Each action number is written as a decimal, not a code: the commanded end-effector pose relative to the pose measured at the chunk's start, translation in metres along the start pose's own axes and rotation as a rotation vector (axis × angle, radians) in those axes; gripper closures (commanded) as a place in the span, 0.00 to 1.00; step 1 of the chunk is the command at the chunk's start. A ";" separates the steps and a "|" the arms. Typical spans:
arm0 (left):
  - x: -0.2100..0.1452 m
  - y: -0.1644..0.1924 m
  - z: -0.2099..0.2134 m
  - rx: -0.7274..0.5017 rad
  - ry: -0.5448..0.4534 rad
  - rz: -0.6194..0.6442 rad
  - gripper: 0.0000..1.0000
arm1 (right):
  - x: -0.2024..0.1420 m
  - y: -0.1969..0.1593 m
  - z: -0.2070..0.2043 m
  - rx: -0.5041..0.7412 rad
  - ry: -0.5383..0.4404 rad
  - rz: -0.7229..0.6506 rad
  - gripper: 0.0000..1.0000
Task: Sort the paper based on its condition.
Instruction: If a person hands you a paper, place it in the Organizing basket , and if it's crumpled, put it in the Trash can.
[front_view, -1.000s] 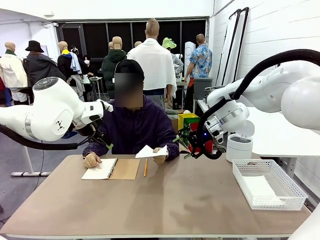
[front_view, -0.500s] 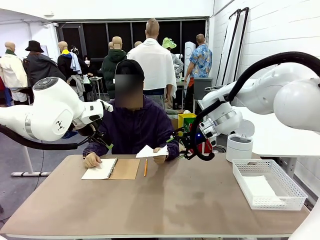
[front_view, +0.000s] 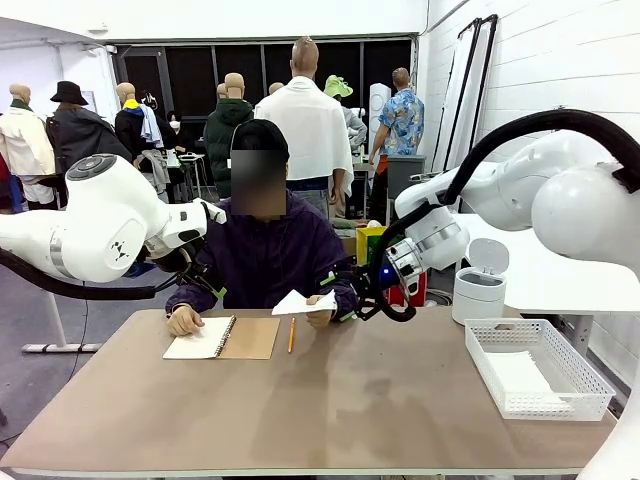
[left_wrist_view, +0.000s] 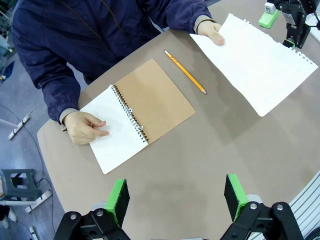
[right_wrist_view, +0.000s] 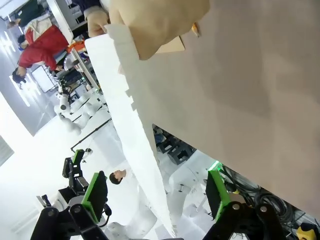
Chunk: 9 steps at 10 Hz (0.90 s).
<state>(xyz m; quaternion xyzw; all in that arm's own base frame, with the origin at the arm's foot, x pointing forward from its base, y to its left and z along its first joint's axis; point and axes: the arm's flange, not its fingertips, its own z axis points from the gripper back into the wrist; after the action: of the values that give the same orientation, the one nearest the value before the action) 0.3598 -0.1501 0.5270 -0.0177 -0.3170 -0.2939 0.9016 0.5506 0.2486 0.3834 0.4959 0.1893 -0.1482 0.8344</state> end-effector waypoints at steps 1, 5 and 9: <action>0.000 0.001 0.000 -0.006 0.004 0.005 0.00 | 0.009 0.005 -0.007 0.042 0.051 -0.034 0.00; 0.000 0.001 0.000 -0.006 0.004 0.005 0.00 | 0.010 0.004 -0.006 0.040 0.099 -0.087 0.56; 0.000 0.001 0.000 -0.006 0.004 0.005 0.00 | 0.015 -0.003 -0.002 0.043 0.085 -0.117 1.00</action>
<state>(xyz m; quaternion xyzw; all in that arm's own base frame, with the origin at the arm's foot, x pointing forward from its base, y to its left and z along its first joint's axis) 0.3598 -0.1501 0.5270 -0.0177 -0.3170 -0.2939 0.9016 0.5549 0.2458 0.3730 0.5013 0.2413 -0.1682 0.8138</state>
